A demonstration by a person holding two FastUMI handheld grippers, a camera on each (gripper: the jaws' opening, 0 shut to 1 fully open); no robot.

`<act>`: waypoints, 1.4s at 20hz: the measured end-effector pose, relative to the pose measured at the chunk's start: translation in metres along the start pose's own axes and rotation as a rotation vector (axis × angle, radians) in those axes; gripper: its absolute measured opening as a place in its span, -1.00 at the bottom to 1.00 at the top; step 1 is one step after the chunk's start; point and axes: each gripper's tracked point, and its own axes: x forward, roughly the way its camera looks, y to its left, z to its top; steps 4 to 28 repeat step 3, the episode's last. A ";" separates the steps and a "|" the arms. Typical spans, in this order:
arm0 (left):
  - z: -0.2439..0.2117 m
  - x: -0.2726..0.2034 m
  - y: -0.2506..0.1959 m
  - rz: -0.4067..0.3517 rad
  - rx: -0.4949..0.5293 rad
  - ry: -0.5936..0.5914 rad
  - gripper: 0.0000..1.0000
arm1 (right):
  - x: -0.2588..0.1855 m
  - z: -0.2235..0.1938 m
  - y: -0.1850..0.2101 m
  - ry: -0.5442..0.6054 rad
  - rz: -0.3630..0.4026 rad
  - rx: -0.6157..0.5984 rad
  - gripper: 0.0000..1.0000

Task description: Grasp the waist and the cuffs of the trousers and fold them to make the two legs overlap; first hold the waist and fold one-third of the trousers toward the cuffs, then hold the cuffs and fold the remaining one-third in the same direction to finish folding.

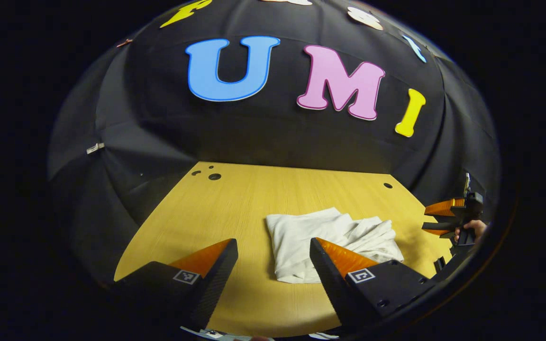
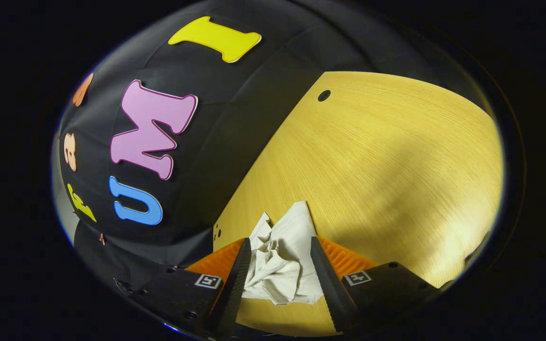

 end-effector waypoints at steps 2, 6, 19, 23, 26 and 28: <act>-0.005 -0.007 0.006 0.010 -0.006 0.008 0.95 | 0.000 0.003 0.000 -0.007 -0.010 -0.009 0.56; -0.006 -0.009 0.009 0.012 -0.002 0.011 0.95 | -0.001 0.003 0.001 -0.009 -0.013 -0.012 0.56; -0.006 -0.009 0.009 0.012 -0.002 0.011 0.95 | -0.001 0.003 0.001 -0.009 -0.013 -0.012 0.56; -0.006 -0.009 0.009 0.012 -0.002 0.011 0.95 | -0.001 0.003 0.001 -0.009 -0.013 -0.012 0.56; -0.006 -0.009 0.009 0.012 -0.002 0.011 0.95 | -0.001 0.003 0.001 -0.009 -0.013 -0.012 0.56; -0.006 -0.009 0.009 0.012 -0.002 0.011 0.95 | -0.001 0.003 0.001 -0.009 -0.013 -0.012 0.56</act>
